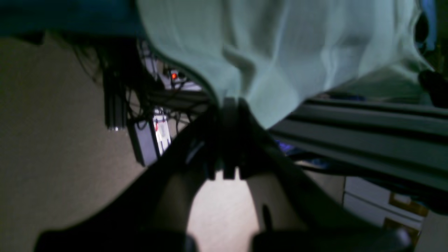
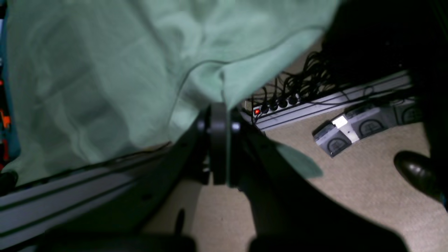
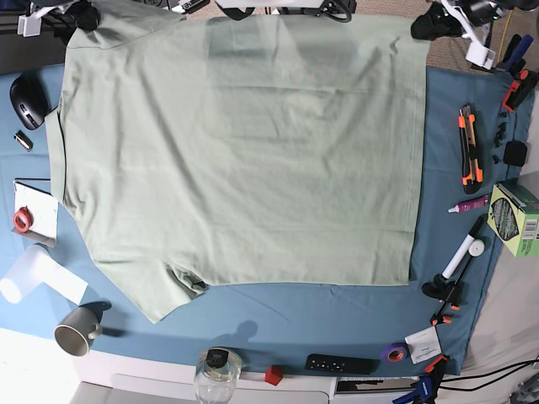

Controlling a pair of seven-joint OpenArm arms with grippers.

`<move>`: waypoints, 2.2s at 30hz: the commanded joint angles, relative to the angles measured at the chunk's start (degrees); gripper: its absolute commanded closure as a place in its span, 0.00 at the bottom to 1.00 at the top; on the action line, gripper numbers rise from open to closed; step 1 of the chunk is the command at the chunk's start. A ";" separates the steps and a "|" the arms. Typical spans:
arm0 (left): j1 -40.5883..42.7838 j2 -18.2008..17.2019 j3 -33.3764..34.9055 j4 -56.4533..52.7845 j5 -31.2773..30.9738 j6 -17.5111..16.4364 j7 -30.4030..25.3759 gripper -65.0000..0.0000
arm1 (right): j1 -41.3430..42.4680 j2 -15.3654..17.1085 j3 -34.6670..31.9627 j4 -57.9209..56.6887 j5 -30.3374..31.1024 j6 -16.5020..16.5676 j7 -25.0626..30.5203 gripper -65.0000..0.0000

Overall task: Fold the T-shirt properly
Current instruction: 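Lift the shirt edge with both grippers and fold it over, then lower the folded edge onto the shirt and open both grippers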

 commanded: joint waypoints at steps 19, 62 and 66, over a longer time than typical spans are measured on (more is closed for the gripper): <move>-13.84 0.00 -0.04 0.83 3.02 0.00 -1.66 1.00 | 21.70 -5.90 0.70 6.10 -13.03 -0.92 4.79 1.00; -26.93 -1.42 6.71 0.59 24.28 11.39 -9.64 0.55 | 39.36 -5.90 -14.69 5.86 -50.40 -15.72 18.08 0.86; -26.95 -1.42 6.71 0.59 26.10 14.47 -9.66 0.47 | 39.36 -5.88 -14.58 5.88 -51.60 -18.32 19.43 0.57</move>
